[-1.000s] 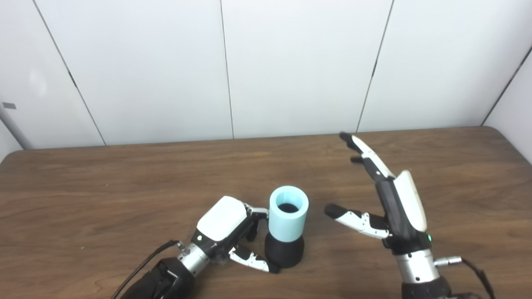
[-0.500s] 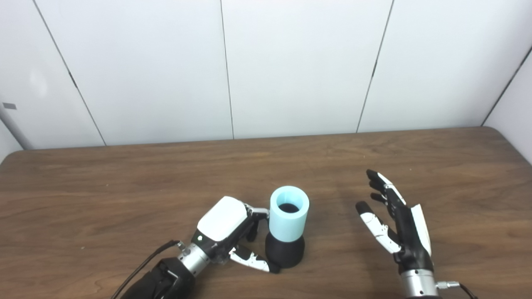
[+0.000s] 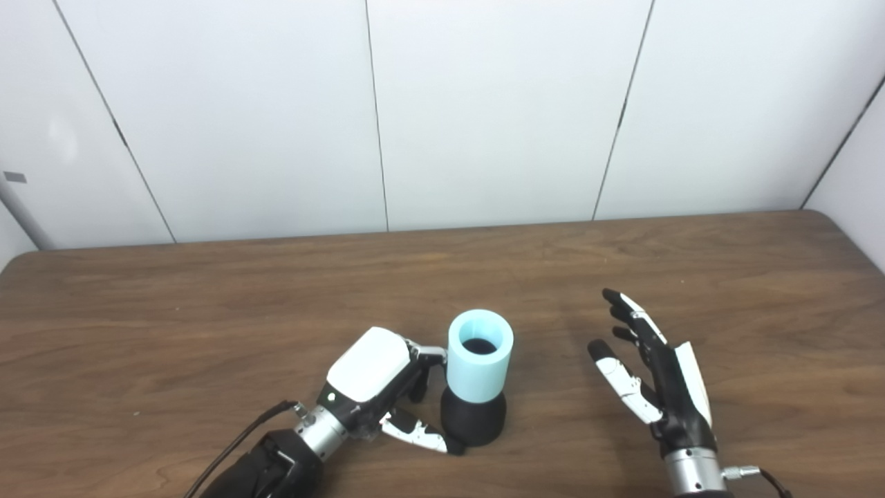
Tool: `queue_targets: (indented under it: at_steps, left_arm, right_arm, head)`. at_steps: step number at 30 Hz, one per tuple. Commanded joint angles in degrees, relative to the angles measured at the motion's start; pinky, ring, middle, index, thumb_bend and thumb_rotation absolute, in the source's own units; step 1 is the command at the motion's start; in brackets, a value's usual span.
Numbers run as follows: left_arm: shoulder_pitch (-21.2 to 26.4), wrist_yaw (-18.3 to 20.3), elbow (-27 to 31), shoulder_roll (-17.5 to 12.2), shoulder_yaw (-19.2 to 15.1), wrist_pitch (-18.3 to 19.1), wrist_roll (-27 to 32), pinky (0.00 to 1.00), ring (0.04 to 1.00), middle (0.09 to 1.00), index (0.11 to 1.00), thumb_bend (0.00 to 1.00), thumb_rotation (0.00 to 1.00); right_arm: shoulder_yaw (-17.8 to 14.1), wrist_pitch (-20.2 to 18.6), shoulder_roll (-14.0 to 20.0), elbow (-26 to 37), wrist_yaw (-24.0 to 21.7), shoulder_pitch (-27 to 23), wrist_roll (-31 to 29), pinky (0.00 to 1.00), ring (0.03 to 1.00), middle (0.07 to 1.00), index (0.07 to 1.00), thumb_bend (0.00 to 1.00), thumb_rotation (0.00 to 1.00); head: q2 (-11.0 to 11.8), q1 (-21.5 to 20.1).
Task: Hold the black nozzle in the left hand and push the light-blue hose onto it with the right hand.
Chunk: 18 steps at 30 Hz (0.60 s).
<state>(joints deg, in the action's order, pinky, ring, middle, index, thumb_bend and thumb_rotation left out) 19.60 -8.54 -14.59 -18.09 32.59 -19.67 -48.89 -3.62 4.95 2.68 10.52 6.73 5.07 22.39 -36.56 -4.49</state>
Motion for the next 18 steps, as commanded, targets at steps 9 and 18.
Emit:
queue_targets:
  at_steps: [9, 18]
  left_arm:
    - [-9.48, 19.41, 13.06, -7.71, -3.38, 15.76, -1.54, 0.48, 0.568, 0.604, 0.605, 0.96, 0.04]
    - [-12.34, 20.87, 16.51, -10.19, -8.44, 17.24, -1.30, 0.53, 0.603, 0.636, 0.634, 1.00, 0.06]
  right_arm:
    - [0.01, 0.41, 1.96, 1.04, 0.69, -1.83, 0.19, 0.83, 0.900, 0.918, 0.880, 0.56, 0.86]
    - [0.28, -0.01, 2.67, 0.02, 0.93, -2.25, -0.33, 0.84, 0.901, 0.917, 0.887, 0.54, 0.86]
  head:
    - [0.39, 1.20]
    - [0.84, 1.13]
